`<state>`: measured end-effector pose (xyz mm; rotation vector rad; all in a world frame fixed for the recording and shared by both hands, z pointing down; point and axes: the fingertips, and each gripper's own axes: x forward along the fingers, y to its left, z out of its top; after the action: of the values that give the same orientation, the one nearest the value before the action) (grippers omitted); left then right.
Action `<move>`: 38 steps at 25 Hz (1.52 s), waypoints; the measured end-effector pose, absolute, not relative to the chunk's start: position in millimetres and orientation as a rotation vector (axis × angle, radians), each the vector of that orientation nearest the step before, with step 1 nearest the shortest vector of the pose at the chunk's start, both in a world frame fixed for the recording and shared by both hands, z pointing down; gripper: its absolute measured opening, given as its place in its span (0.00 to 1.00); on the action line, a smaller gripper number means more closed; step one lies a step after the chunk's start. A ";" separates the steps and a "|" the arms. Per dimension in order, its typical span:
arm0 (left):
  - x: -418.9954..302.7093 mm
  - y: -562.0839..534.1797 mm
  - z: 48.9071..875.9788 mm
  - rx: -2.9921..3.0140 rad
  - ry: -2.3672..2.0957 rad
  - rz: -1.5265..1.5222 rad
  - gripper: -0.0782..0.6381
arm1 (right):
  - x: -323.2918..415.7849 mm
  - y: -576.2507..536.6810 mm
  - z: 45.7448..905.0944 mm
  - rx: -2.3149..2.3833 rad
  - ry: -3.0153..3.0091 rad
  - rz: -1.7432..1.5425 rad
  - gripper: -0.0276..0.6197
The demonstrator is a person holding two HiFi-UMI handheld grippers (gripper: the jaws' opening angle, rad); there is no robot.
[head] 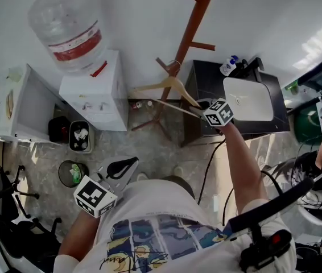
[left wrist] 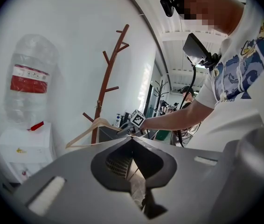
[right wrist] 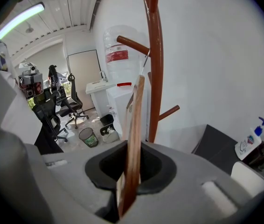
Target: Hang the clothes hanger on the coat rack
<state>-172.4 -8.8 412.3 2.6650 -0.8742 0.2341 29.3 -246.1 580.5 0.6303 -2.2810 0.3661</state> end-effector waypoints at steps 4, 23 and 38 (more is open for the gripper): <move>-172.6 -7.2 413.9 2.660 -0.870 0.241 0.11 | 28.9 -251.2 584.7 0.653 -2.277 0.336 0.10; -182.3 -14.6 418.6 2.649 -0.863 0.250 0.11 | 23.6 -265.3 606.4 0.765 -2.257 0.298 0.16; -176.9 -13.2 419.4 2.669 -0.805 0.247 0.11 | 51.6 -250.5 607.0 0.863 -2.226 0.333 0.23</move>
<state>-176.9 -13.2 419.4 2.6695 -0.8046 0.2469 51.6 -250.5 607.0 0.8634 -2.2257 0.3331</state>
